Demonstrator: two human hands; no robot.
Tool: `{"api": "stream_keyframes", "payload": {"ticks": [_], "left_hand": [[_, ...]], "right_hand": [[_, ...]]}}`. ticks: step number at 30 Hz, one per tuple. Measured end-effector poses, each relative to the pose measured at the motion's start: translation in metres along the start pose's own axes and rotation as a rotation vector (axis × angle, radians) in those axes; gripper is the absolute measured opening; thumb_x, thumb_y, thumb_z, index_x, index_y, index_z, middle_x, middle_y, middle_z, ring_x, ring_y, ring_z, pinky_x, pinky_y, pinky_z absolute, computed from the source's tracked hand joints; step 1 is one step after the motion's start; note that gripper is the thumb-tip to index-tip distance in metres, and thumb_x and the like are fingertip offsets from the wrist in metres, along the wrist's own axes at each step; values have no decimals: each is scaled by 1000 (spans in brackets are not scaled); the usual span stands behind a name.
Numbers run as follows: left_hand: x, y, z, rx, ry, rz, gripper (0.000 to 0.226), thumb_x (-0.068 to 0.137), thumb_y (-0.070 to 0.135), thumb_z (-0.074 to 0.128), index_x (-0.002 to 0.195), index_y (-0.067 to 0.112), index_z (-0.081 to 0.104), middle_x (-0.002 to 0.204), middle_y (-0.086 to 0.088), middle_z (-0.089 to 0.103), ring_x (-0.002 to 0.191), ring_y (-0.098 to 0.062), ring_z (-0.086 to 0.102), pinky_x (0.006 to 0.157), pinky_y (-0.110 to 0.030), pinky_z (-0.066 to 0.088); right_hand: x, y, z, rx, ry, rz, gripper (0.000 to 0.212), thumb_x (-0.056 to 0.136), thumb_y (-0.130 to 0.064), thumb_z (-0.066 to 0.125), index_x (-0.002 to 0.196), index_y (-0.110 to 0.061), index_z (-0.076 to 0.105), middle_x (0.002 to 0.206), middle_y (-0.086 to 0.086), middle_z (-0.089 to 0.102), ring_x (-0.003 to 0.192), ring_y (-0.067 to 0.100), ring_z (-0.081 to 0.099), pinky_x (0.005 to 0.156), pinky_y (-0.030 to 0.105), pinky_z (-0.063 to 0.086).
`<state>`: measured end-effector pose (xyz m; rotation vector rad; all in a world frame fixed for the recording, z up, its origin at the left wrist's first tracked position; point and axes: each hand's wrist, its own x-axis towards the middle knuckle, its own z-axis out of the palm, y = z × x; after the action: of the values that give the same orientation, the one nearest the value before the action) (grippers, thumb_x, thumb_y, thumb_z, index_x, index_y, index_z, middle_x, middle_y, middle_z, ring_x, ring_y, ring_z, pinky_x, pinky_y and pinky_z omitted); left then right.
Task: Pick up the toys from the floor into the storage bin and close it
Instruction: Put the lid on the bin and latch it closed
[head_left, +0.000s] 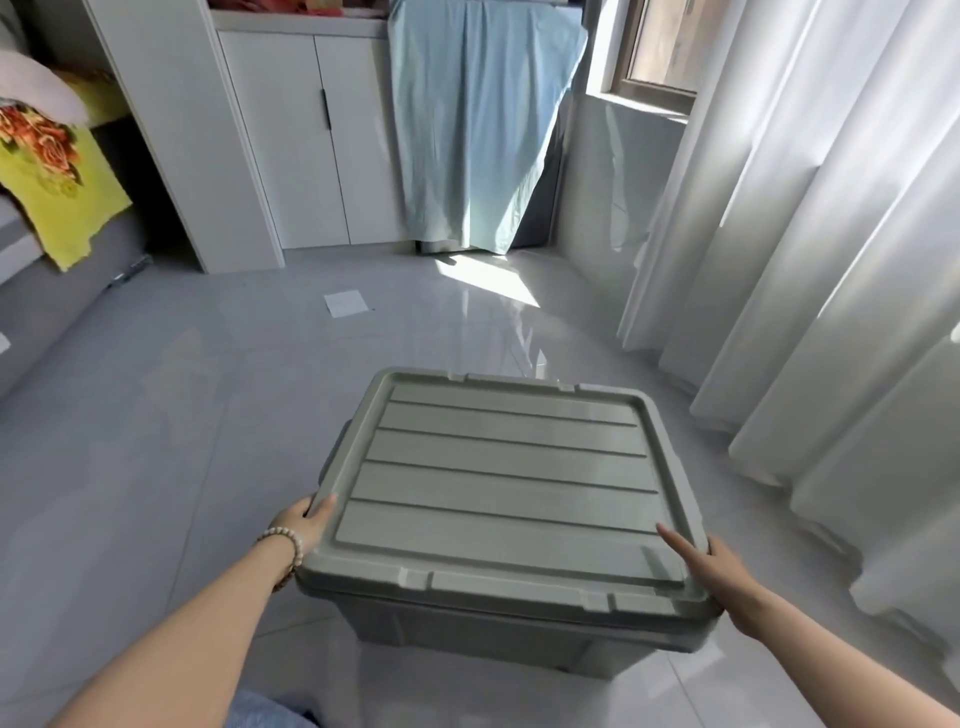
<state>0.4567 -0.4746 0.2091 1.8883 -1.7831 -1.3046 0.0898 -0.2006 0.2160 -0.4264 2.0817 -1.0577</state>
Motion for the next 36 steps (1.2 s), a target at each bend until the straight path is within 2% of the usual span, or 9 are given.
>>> {"api": "stream_keyframes", "payload": {"ticks": [5, 8, 10, 15, 22, 26, 29, 34, 36], "left_hand": [[3, -3, 0, 22, 34, 10, 45, 97, 28, 45, 136, 5, 46, 137, -15, 50, 125, -32, 47, 103, -35, 36], [6, -3, 1, 71, 25, 10, 46, 98, 28, 44, 137, 4, 44, 138, -16, 49, 126, -33, 46, 105, -38, 36], [7, 1, 5, 102, 9, 17, 46, 98, 26, 43, 138, 2, 42, 140, -16, 47, 127, -33, 45, 106, -37, 35], [2, 12, 26, 164, -62, 78, 46, 98, 21, 44, 138, 0, 40, 141, -16, 45, 128, -31, 44, 106, -34, 33], [-7, 31, 58, 226, -233, 174, 41, 94, 25, 52, 130, 5, 48, 129, -12, 57, 115, -27, 56, 97, -33, 44], [-8, 40, 63, 430, -323, 114, 55, 93, 29, 53, 138, 4, 34, 139, -15, 46, 123, -30, 49, 101, -36, 42], [-10, 43, 68, 512, -341, 46, 60, 93, 29, 52, 141, 5, 26, 140, -17, 43, 123, -33, 48, 101, -42, 44], [-29, 62, 94, 582, -228, -70, 93, 91, 57, 39, 147, 0, -9, 155, -20, 10, 141, -35, 21, 114, -41, 24], [-38, 73, 109, 578, -156, -77, 97, 88, 66, 32, 147, 5, -14, 157, -17, -2, 144, -34, 8, 116, -45, 13]], "right_hand": [[-1, 3, 5, 34, -5, -14, 45, 82, -37, 69, 112, -14, 46, 103, 4, 55, 94, 21, 53, 86, 32, 40], [-2, 5, 4, 20, 5, -37, 20, 84, -28, 68, 89, -19, 51, 92, 1, 57, 77, 9, 52, 85, 31, 39], [-3, 8, -1, 21, -4, -49, 16, 84, -28, 67, 90, -21, 54, 90, -1, 59, 77, 7, 52, 85, 30, 39], [1, 21, -27, 9, 5, -11, 46, 77, -43, 70, 113, -17, 56, 111, 4, 62, 102, 24, 57, 91, 33, 42], [0, 41, -78, -46, 40, 72, 70, 71, -52, 73, 126, -13, 53, 119, 6, 60, 106, 25, 53, 99, 35, 40], [-4, 46, -91, -89, -22, 106, 71, 75, -49, 70, 131, -11, 47, 115, 3, 54, 106, 24, 51, 97, 34, 40], [-8, 53, -89, -138, -40, 174, 93, 68, -58, 73, 139, -11, 34, 124, 6, 48, 109, 27, 49, 91, 39, 43], [-10, 55, -87, -145, -25, 230, 119, 37, -77, 69, 133, -17, 33, 128, 5, 46, 114, 29, 50, 96, 44, 44], [-2, 57, -90, -108, -26, 254, 127, 38, -83, 70, 139, -16, 30, 138, 4, 43, 121, 30, 48, 103, 47, 41]]}}
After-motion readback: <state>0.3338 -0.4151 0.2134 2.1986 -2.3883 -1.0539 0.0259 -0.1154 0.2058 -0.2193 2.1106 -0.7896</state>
